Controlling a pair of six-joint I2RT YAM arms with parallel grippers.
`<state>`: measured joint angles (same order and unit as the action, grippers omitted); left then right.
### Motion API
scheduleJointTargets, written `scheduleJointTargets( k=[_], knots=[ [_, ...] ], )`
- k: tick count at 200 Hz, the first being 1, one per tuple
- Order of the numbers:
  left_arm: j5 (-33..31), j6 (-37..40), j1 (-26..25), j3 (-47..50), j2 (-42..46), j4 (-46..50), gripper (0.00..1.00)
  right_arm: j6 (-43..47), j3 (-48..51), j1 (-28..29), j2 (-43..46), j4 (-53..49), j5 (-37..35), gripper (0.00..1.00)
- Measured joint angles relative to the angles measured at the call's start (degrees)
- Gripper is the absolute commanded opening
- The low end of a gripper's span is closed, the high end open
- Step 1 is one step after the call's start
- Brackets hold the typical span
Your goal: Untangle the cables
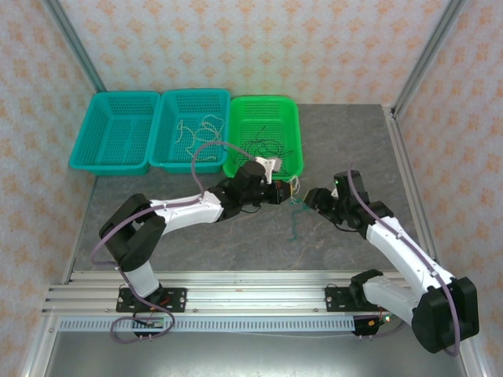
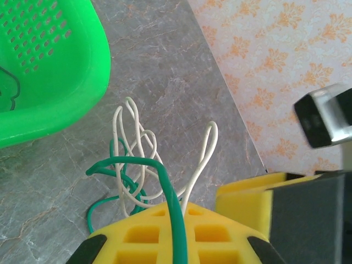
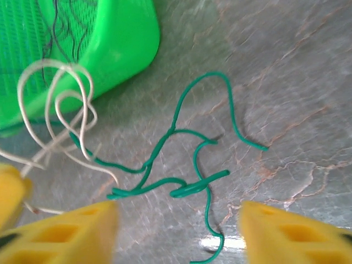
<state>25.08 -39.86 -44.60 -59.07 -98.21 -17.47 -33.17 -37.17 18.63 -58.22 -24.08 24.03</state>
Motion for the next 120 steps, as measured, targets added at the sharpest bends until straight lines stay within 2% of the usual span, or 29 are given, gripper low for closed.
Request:
scheduleJointTargets(
  k=[23, 68, 86, 120],
  knots=[
    [0.04, -0.24, -0.04, 0.0, 0.0, -0.28, 0.0, 0.09, 1.4, 0.35, -1.84, 2.8, 1.36, 0.83],
    [0.35, -0.24, -0.28, 0.0, 0.0, -0.42, 0.0, -7.48, 2.51, 0.35, -9.4, 13.57, 5.88, 0.81],
    [0.42, -0.26, -0.33, 0.0, 0.0, -0.42, 0.0, -11.3, 4.13, 0.35, -12.13, 18.56, 7.3, 0.65],
    [0.44, -0.46, -0.92, 0.42, 0.02, -0.85, 0.0, -16.31, 5.01, 0.02, -14.27, 20.61, 5.46, 0.17]
  ],
)
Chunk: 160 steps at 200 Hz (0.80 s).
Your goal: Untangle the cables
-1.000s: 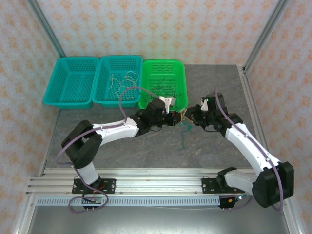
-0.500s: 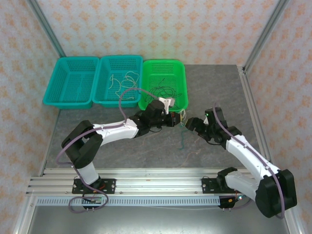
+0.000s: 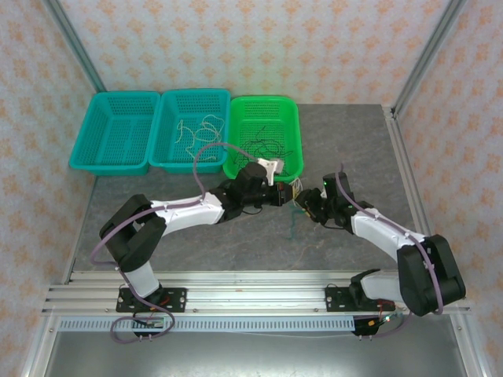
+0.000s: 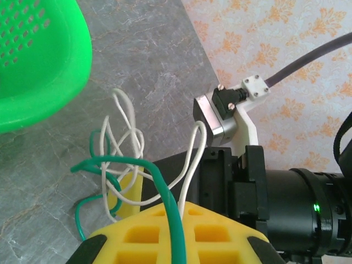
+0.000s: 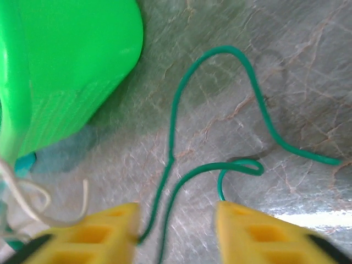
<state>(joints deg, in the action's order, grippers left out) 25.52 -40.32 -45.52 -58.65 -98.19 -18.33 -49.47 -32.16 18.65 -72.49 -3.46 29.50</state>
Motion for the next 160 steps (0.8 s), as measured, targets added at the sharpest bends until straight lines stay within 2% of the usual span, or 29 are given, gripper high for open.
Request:
scheduleJointTargets(
  k=[8, 13, 38, 72, 102, 125, 146, 160],
  knots=[
    [-0.02, -0.09, -0.11, 0.48, 0.02, 0.0, 0.0, -1.14, 0.04, -0.42, 0.04, 0.24, -0.72, 0.05],
    [-0.04, -0.17, -0.13, 0.85, 0.11, 0.02, 0.0, -1.79, 0.2, -0.81, 0.07, 0.33, -1.2, 0.0],
    [-0.11, -0.24, -0.44, 3.76, 1.11, 0.39, 0.0, -5.33, 2.67, -4.68, 1.99, 0.74, -2.38, 0.0],
    [-0.74, -0.15, -1.4, 8.31, 5.49, 2.1, 0.0, -7.34, 5.33, -11.72, 10.54, -2.38, -2.47, 0.0],
    [-4.55, -0.11, -0.44, 12.31, 14.05, 5.33, 0.0, -6.67, 5.53, -23.08, 16.65, -9.4, -12.74, 0.0],
    [-7.32, 0.28, 0.44, 14.62, 19.28, 7.41, 0.0, -5.95, 5.6, -29.35, 18.16, -12.7, -16.0, 0.0],
    [-8.79, 0.5, 1.29, 16.85, 21.92, 9.22, 0.0, -4.57, 5.6, -32.13, 17.99, -13.25, -16.46, 0.0],
    [-9.46, 0.85, 1.77, 17.75, 22.43, 10.43, 0.0, -2.34, 5.57, -32.17, 17.14, -12.22, -14.08, 0.0]
  ],
)
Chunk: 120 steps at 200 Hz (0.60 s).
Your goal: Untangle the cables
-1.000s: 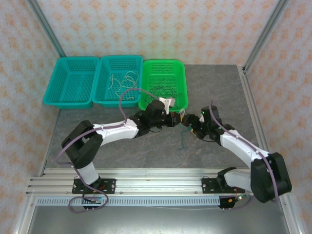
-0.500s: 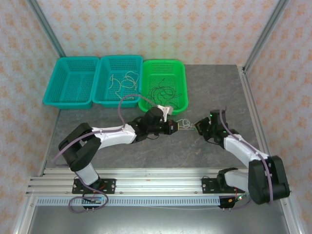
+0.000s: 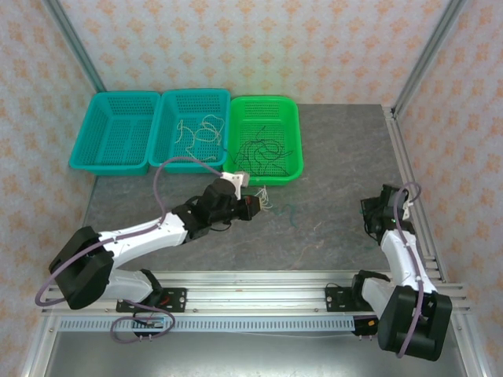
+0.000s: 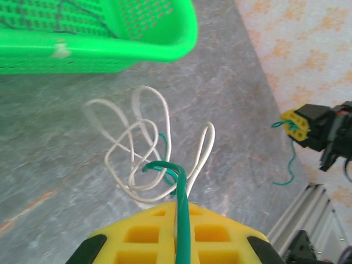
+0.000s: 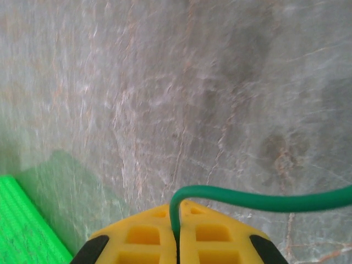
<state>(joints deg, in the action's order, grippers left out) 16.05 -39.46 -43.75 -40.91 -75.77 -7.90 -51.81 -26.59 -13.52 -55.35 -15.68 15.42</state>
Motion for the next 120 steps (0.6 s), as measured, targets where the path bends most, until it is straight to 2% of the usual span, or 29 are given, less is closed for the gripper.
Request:
scheduleJointTargets(
  k=[20, 56, 67, 77, 83, 103, 120],
  knots=[
    [0.02, 0.28, 0.11, 0.37, -0.39, 0.63, 0.0, 4.46, -0.52, 3.04, -1.88, 1.44, 3.58, 0.0],
    [1.95, 0.37, 0.26, 0.2, -4.79, -0.92, 0.0, 12.33, -2.03, 15.72, -2.4, 2.03, 7.74, 0.01],
    [2.43, 0.46, 0.26, 0.11, -6.16, -1.07, 0.0, 14.05, -2.12, 19.08, -2.43, 1.97, 8.24, 0.14],
    [2.84, 0.48, 0.26, 0.02, -7.02, -1.09, 0.0, 15.28, -2.21, 21.57, -2.95, 1.95, 8.76, 0.37],
    [3.02, 0.5, 0.26, -0.13, -7.39, -1.09, 0.0, 16.17, -2.43, 22.6, -3.61, 1.49, 9.05, 0.46],
    [3.23, 0.55, 0.26, -0.72, -7.76, -1.14, 0.0, 18.84, -4.48, 23.5, -5.92, -2.23, 8.79, 0.55],
    [3.21, 1.14, 0.26, -1.07, -7.76, -1.31, 0.0, 21.27, -6.54, 23.5, -4.61, -5.38, 6.56, 0.67]
  ],
)
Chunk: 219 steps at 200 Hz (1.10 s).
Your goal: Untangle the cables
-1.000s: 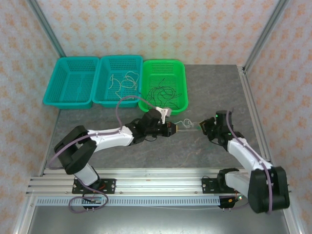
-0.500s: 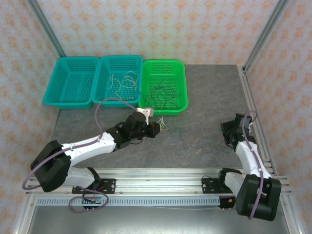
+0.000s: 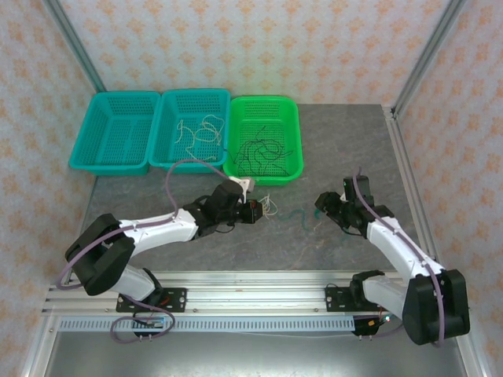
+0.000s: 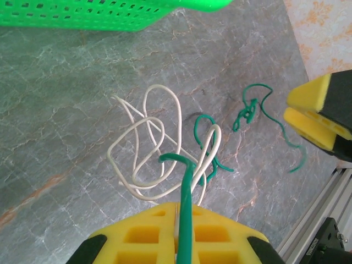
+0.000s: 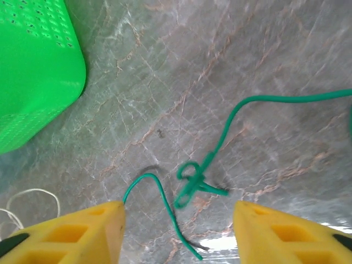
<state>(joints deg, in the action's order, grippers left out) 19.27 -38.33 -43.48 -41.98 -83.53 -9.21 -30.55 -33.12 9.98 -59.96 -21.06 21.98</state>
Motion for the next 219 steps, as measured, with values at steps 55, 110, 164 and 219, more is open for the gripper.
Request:
scheduleJointTargets(
  k=[55, 110, 164, 219],
  knots=[
    [-0.13, 6.69, 0.24, -3.28, 0.02, 3.76, 0.0, 9.11, -1.53, 8.96, 9.09, 6.27, -0.76, 0.59],
    [1.75, 9.09, 1.88, -5.25, -0.68, 4.04, 0.0, 16.52, 6.08, 26.38, 0.0, 22.82, -2.67, 0.64],
    [3.34, 9.29, 1.9, -5.25, -2.75, 3.76, 0.0, 23.69, 9.62, 26.73, -8.46, 37.07, -5.11, 0.66],
    [4.15, 8.33, 1.99, -5.25, -3.15, 3.37, 0.0, 24.3, 7.34, 26.99, -20.48, 43.78, -4.22, 0.6]
  ],
)
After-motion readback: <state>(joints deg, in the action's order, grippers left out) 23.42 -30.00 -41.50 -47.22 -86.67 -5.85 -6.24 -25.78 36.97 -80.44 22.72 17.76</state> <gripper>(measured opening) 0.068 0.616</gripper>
